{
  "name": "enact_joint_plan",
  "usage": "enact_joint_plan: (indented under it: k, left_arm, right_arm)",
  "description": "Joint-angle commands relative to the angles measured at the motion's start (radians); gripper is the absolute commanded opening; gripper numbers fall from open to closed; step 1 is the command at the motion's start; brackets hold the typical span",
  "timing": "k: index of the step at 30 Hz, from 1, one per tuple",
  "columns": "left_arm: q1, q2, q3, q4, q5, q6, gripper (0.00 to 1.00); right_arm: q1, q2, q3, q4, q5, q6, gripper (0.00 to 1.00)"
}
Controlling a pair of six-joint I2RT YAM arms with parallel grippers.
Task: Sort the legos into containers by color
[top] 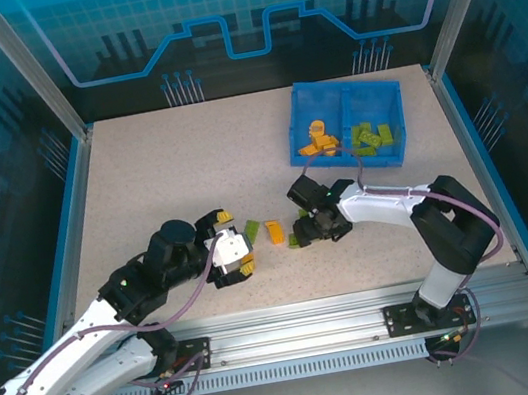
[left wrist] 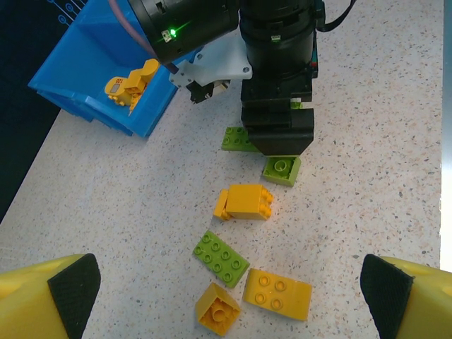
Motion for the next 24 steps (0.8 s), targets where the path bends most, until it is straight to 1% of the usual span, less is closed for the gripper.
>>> enact_joint_plan:
  k: [1, 6, 9, 10, 13, 17, 21, 23, 24]
  left_arm:
    - [0.006, -0.009, 0.009, -0.006, 0.019, 0.011, 0.99]
    - [0.007, -0.007, 0.009, -0.007, 0.019, 0.011, 0.99]
    - [0.005, -0.007, 0.009, -0.009, 0.018, 0.012, 0.99]
    - [0.006, -0.007, 0.009, -0.009, 0.016, 0.012, 0.99]
    - [0.006, -0.007, 0.008, -0.009, 0.016, 0.011, 0.99]
    - [0.006, -0.005, 0.008, -0.008, 0.018, 0.011, 0.99]
    - [0.006, -0.001, 0.009, -0.007, 0.006, 0.012, 0.99]
    - [0.007, 0.005, 0.01, -0.009, -0.013, 0.012, 0.99]
    - [0.007, 0.006, 0.012, -0.012, -0.016, 0.013, 0.99]
  right_arm:
    - [0.023, 0.047, 0.019, 0.024, 0.007, -0.017, 0.82]
    - [0.042, 0.1, 0.057, 0.011, 0.002, -0.021, 0.81]
    - [0.044, 0.134, 0.068, -0.008, 0.005, 0.003, 0.74]
    - [0.043, 0.139, 0.072, -0.022, 0.008, 0.017, 0.74]
    - [0.056, 0.14, 0.063, -0.043, 0.014, 0.019, 0.75]
    - [0.062, 0.093, 0.034, -0.065, 0.014, -0.018, 0.75]
    - [0.063, 0.046, 0.015, -0.091, -0.057, -0.094, 0.82]
    - [0.063, 0.035, 0.006, -0.095, -0.078, -0.113, 0.81]
    - [0.062, 0.033, 0.001, -0.094, -0.079, -0.114, 0.79]
